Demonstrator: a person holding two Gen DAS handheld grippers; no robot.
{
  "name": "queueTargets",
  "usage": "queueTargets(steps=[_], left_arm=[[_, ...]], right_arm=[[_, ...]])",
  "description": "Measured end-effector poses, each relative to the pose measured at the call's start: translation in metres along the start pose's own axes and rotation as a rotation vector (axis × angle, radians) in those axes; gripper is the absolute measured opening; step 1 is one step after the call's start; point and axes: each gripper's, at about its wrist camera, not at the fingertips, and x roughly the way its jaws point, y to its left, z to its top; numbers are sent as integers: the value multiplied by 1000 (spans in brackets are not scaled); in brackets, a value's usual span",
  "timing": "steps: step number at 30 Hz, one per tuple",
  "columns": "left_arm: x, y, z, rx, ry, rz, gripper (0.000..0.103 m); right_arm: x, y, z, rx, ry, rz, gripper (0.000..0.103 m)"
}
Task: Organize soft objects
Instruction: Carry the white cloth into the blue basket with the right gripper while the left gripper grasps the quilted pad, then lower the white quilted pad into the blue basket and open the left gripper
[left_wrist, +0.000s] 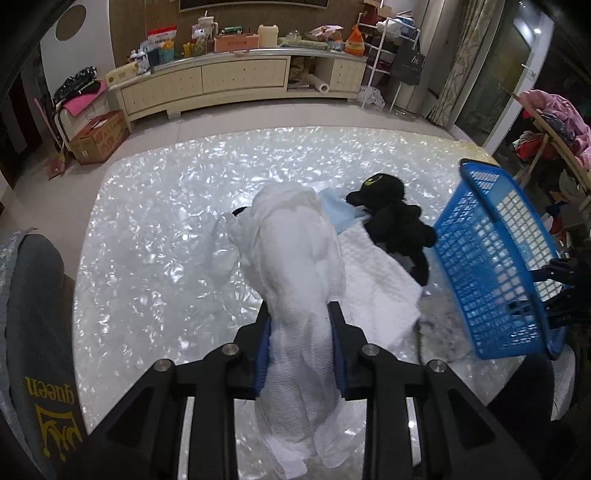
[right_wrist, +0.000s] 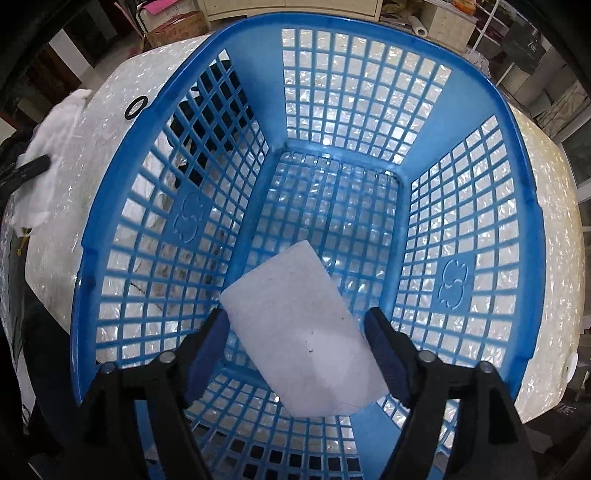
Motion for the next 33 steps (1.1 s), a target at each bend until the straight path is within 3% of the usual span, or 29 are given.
queueTargets(steps=[3, 7, 8, 9, 10, 18, 33], left_arm=[[-15, -8, -3, 12, -5, 11, 26], [-36, -19, -9, 23, -17, 14, 26], [-41, -22, -9, 27, -23, 14, 26], [-44, -25, -9, 29, -27, 13, 26], [-50, -29, -9, 33, -34, 9, 26], [-77, -65, -6, 75, -64, -11, 26], [-89, -153, 16, 180, -87, -59, 26]], right_arm=[[-7, 6, -6, -14, -7, 19, 88], [-15, 15, -13, -23, -31, 16, 89], [-19, 16, -16, -23, -43, 11, 92], [-25, 19, -19, -25, -57, 7, 102], [-29, 21, -21, -28, -71, 3, 103], [-68, 15, -37, -22, -212, -34, 103], [-91, -20, -57, 40, -331, -98, 103]])
